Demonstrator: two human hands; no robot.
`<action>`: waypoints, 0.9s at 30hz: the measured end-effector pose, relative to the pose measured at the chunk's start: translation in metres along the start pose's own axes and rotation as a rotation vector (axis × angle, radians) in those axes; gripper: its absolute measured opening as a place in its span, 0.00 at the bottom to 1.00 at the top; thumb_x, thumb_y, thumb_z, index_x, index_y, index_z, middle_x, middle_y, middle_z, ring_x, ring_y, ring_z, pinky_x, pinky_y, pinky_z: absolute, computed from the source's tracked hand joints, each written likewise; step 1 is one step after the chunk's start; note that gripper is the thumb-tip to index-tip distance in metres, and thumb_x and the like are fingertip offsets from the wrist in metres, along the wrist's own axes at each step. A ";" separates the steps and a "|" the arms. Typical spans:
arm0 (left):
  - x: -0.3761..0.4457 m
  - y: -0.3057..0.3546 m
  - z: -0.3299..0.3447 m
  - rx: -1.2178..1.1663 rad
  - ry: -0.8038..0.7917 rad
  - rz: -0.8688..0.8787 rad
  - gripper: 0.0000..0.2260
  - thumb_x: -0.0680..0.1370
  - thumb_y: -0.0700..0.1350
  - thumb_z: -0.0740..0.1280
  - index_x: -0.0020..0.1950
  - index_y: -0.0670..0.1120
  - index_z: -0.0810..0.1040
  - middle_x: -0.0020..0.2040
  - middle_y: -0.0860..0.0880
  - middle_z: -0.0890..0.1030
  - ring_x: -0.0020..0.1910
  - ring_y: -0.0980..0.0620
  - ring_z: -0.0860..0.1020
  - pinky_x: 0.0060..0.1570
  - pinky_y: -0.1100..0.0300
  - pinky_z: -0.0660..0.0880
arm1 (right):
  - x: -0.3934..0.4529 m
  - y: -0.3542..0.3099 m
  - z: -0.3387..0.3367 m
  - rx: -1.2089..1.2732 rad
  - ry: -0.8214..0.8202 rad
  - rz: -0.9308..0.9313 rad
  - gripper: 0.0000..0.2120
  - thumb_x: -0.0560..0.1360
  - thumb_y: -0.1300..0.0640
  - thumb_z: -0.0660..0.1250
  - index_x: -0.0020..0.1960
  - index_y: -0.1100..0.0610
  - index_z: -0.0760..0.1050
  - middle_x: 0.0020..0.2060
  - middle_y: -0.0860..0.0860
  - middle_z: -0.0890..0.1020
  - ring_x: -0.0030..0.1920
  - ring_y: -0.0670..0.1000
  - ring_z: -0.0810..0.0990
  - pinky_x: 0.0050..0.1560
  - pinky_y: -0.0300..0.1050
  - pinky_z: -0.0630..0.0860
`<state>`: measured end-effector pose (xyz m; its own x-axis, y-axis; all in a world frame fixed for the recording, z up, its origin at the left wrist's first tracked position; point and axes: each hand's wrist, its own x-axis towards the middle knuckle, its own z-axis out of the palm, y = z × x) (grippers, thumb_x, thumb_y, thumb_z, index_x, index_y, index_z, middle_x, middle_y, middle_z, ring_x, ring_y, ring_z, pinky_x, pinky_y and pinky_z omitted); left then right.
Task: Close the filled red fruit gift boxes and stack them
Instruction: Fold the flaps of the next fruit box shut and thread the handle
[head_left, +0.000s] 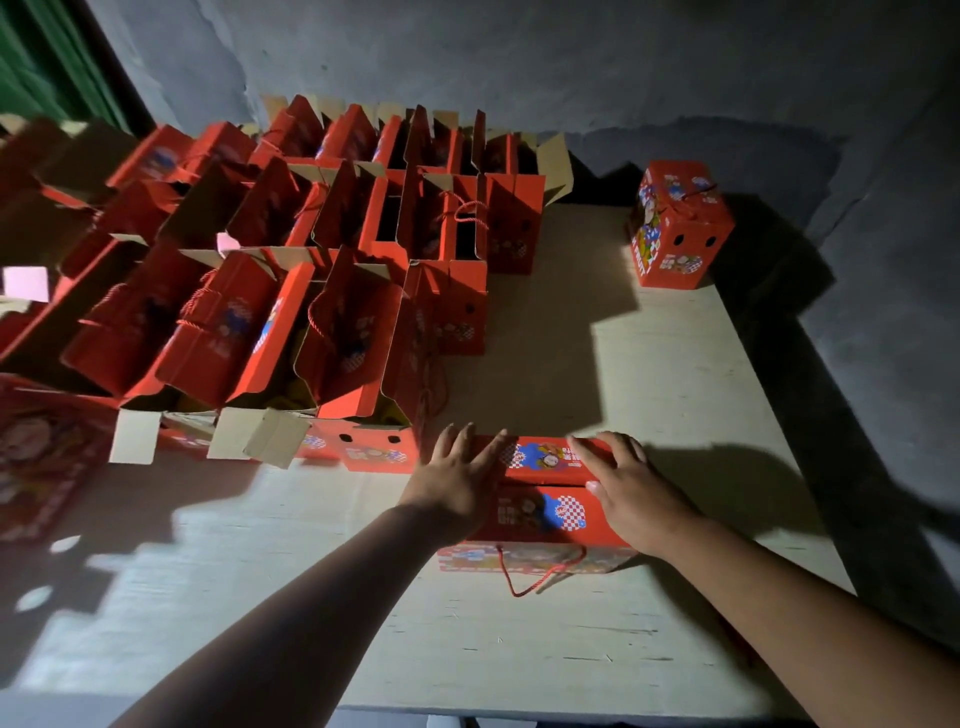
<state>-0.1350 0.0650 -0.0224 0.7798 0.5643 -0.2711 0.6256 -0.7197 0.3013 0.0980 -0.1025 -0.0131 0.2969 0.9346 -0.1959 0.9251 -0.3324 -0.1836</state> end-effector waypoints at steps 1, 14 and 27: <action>-0.001 0.000 0.004 -0.007 0.004 -0.007 0.34 0.81 0.66 0.52 0.80 0.70 0.33 0.86 0.45 0.45 0.84 0.37 0.40 0.75 0.31 0.57 | -0.001 0.000 0.002 0.009 -0.009 0.004 0.31 0.86 0.47 0.58 0.85 0.40 0.49 0.79 0.52 0.55 0.79 0.56 0.56 0.77 0.57 0.68; -0.009 0.000 0.027 0.029 0.156 0.010 0.28 0.84 0.69 0.41 0.81 0.67 0.33 0.84 0.51 0.33 0.82 0.43 0.31 0.78 0.35 0.54 | -0.024 -0.002 0.024 0.038 -0.098 0.030 0.51 0.70 0.16 0.45 0.83 0.39 0.32 0.78 0.43 0.22 0.77 0.49 0.20 0.78 0.68 0.62; -0.081 -0.002 0.047 -0.530 0.297 -0.145 0.31 0.85 0.52 0.61 0.86 0.55 0.51 0.86 0.49 0.47 0.85 0.45 0.46 0.78 0.38 0.63 | -0.049 -0.039 0.041 -0.106 0.213 -0.156 0.40 0.76 0.29 0.63 0.83 0.44 0.60 0.81 0.54 0.64 0.82 0.59 0.59 0.78 0.75 0.51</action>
<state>-0.2008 0.0014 -0.0438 0.6120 0.7845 -0.0999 0.5934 -0.3721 0.7137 0.0378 -0.1406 -0.0361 0.1816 0.9827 0.0355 0.9798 -0.1777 -0.0914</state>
